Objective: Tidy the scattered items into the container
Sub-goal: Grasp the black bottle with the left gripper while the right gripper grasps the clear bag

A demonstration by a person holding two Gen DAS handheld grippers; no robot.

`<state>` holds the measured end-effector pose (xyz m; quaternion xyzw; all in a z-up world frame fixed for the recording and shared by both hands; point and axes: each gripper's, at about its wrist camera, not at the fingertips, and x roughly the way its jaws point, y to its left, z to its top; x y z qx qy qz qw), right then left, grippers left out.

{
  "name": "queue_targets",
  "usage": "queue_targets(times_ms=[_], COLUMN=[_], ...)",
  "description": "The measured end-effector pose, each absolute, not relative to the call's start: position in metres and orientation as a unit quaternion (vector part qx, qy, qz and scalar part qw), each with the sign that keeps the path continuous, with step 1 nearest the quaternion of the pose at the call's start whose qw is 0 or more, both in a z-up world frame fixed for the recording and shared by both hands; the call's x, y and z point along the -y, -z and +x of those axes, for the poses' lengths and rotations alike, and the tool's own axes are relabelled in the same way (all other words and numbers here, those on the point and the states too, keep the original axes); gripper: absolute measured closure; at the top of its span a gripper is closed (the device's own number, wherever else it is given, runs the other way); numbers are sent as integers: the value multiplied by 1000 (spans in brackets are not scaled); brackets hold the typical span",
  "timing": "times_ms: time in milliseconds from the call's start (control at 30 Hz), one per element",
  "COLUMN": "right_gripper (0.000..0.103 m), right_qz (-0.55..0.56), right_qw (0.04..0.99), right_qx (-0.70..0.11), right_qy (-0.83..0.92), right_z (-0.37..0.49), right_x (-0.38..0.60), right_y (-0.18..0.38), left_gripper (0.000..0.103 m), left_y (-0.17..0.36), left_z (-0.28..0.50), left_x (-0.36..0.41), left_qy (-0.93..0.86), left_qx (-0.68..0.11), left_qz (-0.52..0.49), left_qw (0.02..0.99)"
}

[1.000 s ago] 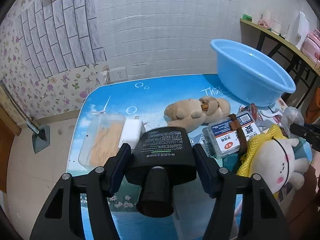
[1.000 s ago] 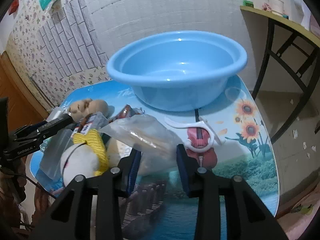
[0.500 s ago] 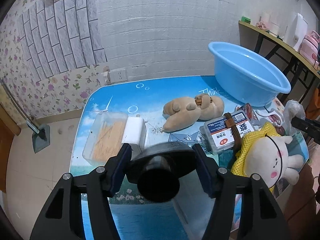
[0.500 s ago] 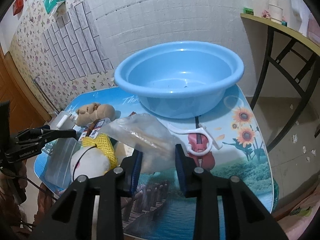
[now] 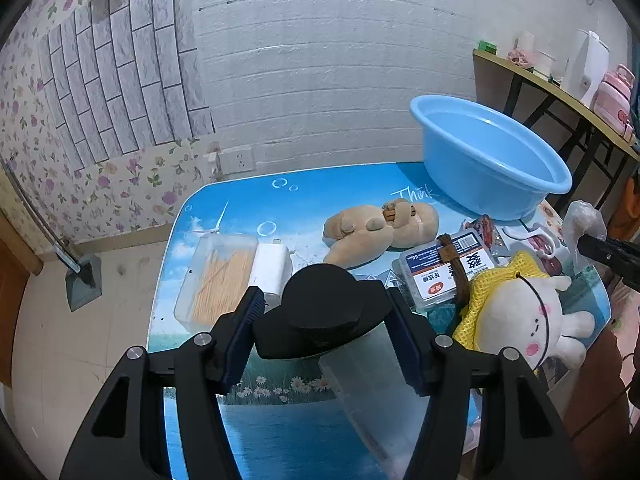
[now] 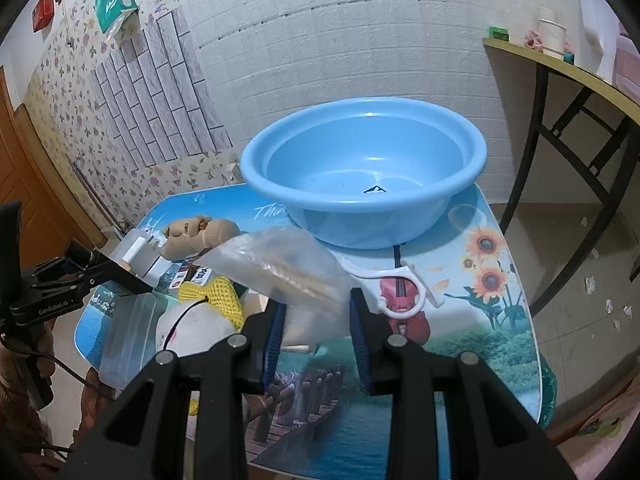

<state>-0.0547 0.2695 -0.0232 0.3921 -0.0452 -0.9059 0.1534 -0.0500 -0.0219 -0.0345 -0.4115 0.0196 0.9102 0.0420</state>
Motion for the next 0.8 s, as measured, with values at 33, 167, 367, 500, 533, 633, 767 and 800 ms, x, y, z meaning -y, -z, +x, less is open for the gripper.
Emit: queue_targets(times_ms=[33,167,367,500,533,633,767,800], right_gripper=[73,73,73,73,73,73,73,73], right_qz=[391,387,382,382,382,379,376,376], right_qw=[153,153,154,155,155,154,152,152], right_qx=[45,46,50,50,50,52,53,54], right_qy=[906,908,910,910,910,911,912,913], right_z=[-54,-52,-49,-47,-46,-45,-43,-42], right_x=[-270,-272,-273,-273,-273,-275,-276,-277], right_y=[22,19,15,15,15,13,12,12], left_gripper=[42,42,42,42,42,42,42,42], left_y=[33,26,19,17,15,12,9,9], left_z=[-49,-47,-44,-41,-40,-39,-37,-37], left_x=[21,20,19,18,18,18,17,16], left_qy=[-911,-914,-917,-918,-919,-920,-921,-921], left_qx=[-20,-20,-20,-21,-21,-21,-22,-23], left_qz=[-410,-403,-396,-393,-392,-389,-386,-386], left_qw=[42,42,45,46,46,46,46,46])
